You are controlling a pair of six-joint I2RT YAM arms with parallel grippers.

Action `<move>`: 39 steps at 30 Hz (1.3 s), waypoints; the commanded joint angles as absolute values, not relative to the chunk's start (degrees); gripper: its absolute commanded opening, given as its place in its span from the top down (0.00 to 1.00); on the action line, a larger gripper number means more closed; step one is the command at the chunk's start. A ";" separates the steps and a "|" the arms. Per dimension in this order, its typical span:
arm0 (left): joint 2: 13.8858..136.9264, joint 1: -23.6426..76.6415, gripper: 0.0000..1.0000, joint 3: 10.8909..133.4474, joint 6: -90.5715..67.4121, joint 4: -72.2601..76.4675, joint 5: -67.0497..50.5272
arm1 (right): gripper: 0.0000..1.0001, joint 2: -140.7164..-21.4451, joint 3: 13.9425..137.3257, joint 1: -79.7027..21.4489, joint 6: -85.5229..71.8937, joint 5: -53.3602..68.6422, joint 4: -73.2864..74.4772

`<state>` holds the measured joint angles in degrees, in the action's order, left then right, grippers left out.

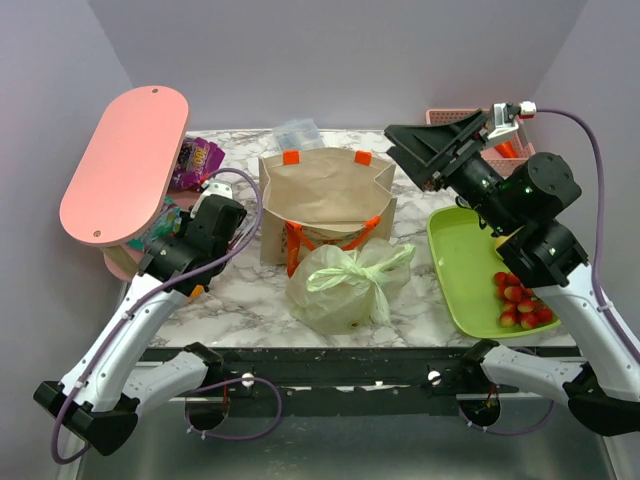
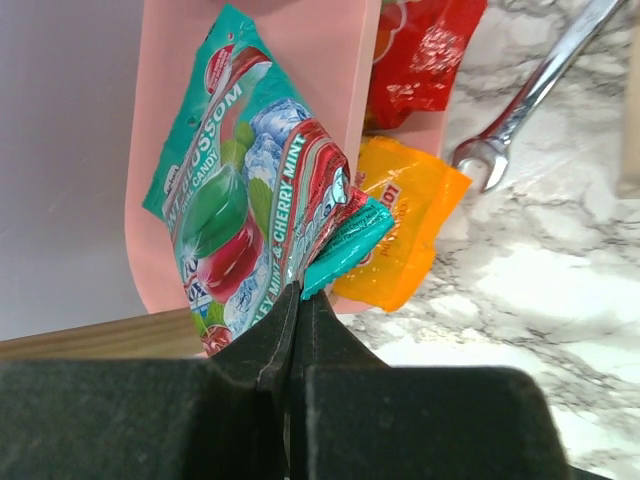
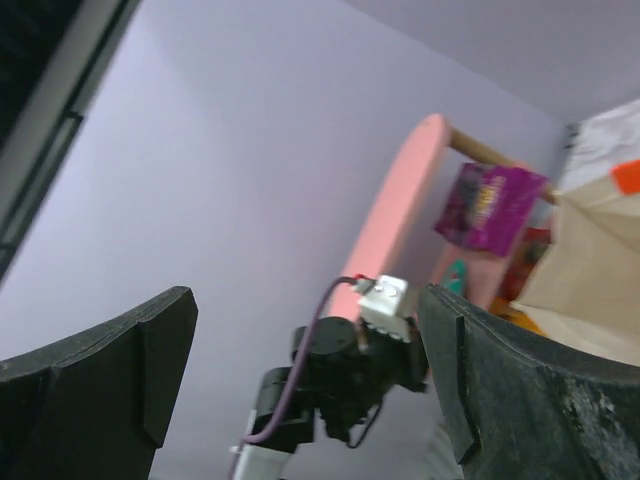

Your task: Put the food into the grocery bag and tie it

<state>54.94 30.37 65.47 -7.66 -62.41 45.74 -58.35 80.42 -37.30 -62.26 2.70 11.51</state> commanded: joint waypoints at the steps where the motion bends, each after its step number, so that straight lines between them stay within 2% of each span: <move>1: 56.04 30.58 1.00 72.83 -11.53 -64.69 40.19 | 0.00 -61.49 84.39 -37.36 -75.45 11.25 0.82; 4: 56.65 31.09 1.00 77.29 -12.78 -65.44 38.65 | 0.00 -60.11 82.77 -37.35 -79.44 11.14 -6.35; 9: 58.45 31.50 1.00 82.53 -14.56 -66.01 35.58 | 0.00 -56.78 72.60 -37.33 -90.28 8.44 -24.25; 22: 64.57 38.27 1.00 95.85 -16.17 -68.41 34.20 | 0.00 -57.21 71.13 -37.35 -95.48 6.48 -30.55; 29: 72.10 44.53 1.00 111.19 -15.83 -71.45 36.05 | 0.00 -57.30 71.04 -37.35 -95.66 5.89 -30.94; 36: 82.67 49.03 1.00 131.82 -14.72 -75.83 36.41 | 0.00 -56.84 70.58 -37.35 -94.70 5.64 -31.82; 39: 84.77 50.39 1.00 135.60 -13.44 -73.89 35.61 | 0.00 -56.91 70.61 -37.35 -94.41 5.92 -29.66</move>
<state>82.50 48.58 129.62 -15.42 -74.78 34.87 -57.56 70.52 -37.32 -95.11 6.72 -29.95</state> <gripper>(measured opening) 0.009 0.998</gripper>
